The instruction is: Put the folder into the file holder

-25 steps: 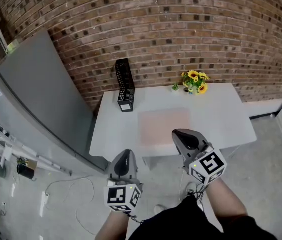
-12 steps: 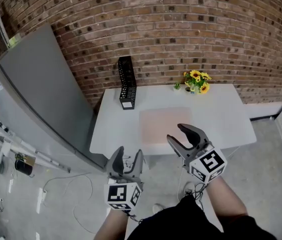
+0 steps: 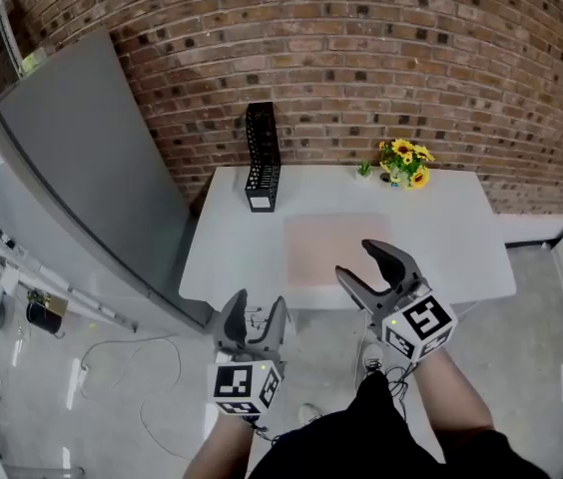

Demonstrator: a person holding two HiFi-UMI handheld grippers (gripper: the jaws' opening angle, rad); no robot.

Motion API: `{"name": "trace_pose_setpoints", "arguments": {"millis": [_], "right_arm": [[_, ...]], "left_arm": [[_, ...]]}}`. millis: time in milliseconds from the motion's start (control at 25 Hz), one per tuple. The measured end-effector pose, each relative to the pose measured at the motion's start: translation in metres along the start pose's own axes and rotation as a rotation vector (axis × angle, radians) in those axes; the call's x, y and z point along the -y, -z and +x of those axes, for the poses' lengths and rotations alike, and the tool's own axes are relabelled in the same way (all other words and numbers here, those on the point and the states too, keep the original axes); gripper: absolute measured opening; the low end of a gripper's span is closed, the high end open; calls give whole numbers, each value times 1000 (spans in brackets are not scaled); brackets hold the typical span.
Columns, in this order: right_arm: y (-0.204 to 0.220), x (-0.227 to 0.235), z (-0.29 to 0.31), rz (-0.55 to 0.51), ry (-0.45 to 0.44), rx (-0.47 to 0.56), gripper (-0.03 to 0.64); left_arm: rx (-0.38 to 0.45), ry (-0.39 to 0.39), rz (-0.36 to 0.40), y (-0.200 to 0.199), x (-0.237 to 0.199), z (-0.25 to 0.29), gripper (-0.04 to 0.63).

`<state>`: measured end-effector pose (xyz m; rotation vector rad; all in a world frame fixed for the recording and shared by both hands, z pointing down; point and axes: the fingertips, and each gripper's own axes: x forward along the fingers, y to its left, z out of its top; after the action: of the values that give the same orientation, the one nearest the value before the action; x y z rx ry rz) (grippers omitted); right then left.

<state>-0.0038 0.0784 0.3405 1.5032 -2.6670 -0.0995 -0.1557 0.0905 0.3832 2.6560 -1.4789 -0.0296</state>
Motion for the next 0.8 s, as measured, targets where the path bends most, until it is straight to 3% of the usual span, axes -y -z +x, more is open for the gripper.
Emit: {"name": "trace_pose_setpoints", "arguments": {"millis": [280,800], "right_arm": [[10,27,37,11,-55,-10,279],[36,112,136,37,-254,-64,293]], "left_arm": [[-17,-69,-23,9,-19,27,252],[-55,-248,-96,26,-42,124,252]]}}
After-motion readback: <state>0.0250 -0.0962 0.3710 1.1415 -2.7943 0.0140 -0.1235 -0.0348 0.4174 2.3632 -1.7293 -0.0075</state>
